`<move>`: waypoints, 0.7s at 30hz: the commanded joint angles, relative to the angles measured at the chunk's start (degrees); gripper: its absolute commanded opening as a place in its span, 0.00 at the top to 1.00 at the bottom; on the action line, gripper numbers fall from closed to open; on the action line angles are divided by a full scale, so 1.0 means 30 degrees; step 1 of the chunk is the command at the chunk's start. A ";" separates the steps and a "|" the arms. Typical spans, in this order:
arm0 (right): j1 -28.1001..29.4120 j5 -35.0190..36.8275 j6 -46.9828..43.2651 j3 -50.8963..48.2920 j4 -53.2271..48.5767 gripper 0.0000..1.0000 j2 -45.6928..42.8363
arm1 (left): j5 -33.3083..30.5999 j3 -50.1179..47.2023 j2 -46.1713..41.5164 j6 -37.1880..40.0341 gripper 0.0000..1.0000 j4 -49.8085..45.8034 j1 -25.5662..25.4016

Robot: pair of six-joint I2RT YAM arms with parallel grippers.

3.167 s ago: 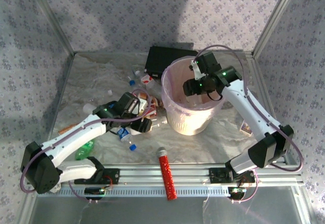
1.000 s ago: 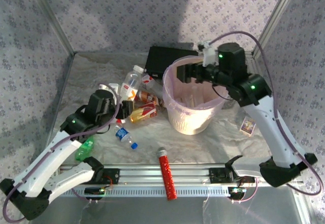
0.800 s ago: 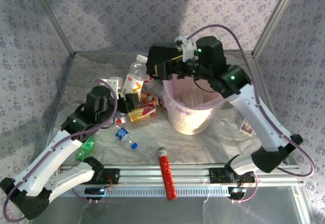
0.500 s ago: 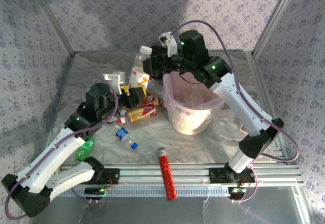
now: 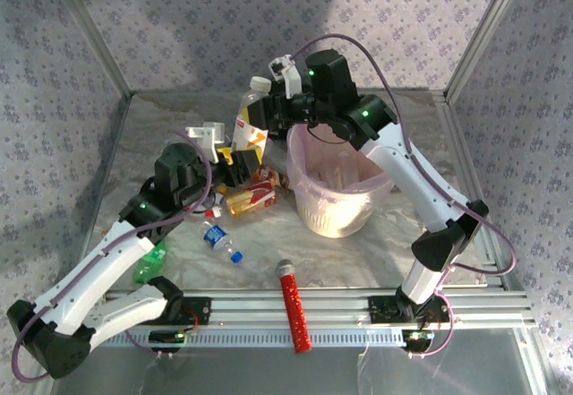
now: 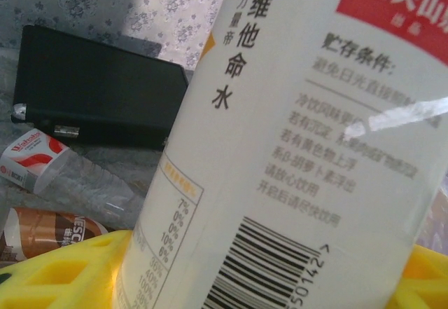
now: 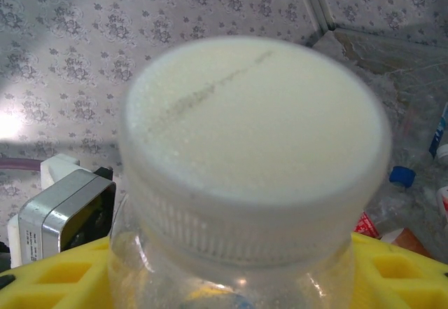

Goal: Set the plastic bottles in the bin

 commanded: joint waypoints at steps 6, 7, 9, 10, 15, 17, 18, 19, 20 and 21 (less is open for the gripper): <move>-0.1020 0.1199 -0.1189 0.2064 -0.1014 0.41 -0.0443 | -0.0452 -0.0134 -0.0243 0.0365 0.05 -0.0171 -0.0029; -0.1203 0.1461 -0.1444 0.2333 -0.1284 0.41 -0.0542 | -0.0520 -0.0141 -0.0327 0.0518 0.02 -0.0571 -0.0040; -0.1627 0.1990 -0.1826 0.2625 -0.1758 0.41 -0.0834 | -0.0810 -0.0122 -0.0448 0.0662 0.00 -0.1577 -0.0045; -0.1899 0.2196 -0.2006 0.2686 -0.1977 0.41 -0.1073 | -0.1004 -0.0124 -0.0549 0.0706 0.00 -0.2229 -0.0025; -0.3658 0.2707 -0.2471 0.2088 -0.2501 0.43 -0.2840 | -0.2075 -0.0535 -0.0917 -0.0082 0.00 -0.4650 0.0010; -0.4438 0.2967 -0.2500 0.1666 -0.2777 0.44 -0.3653 | -0.2480 -0.0896 -0.0977 -0.0662 0.00 -0.5450 0.0008; -0.4831 0.3098 -0.2550 0.1451 -0.3049 0.44 -0.4099 | -0.2774 -0.1089 -0.1015 -0.0995 0.00 -0.5915 0.0007; -0.5266 0.3186 -0.2659 0.1304 -0.3483 0.45 -0.4504 | -0.3082 -0.1299 -0.1000 -0.1299 0.00 -0.6387 -0.0011; -0.5646 0.3245 -0.2797 0.1190 -0.3825 0.45 -0.4842 | -0.3313 -0.1427 -0.1014 -0.1569 0.00 -0.6778 0.0008; -0.6108 0.3280 -0.2971 0.1087 -0.4263 0.46 -0.5215 | -0.3486 -0.1571 -0.1065 -0.1939 0.00 -0.7251 0.0010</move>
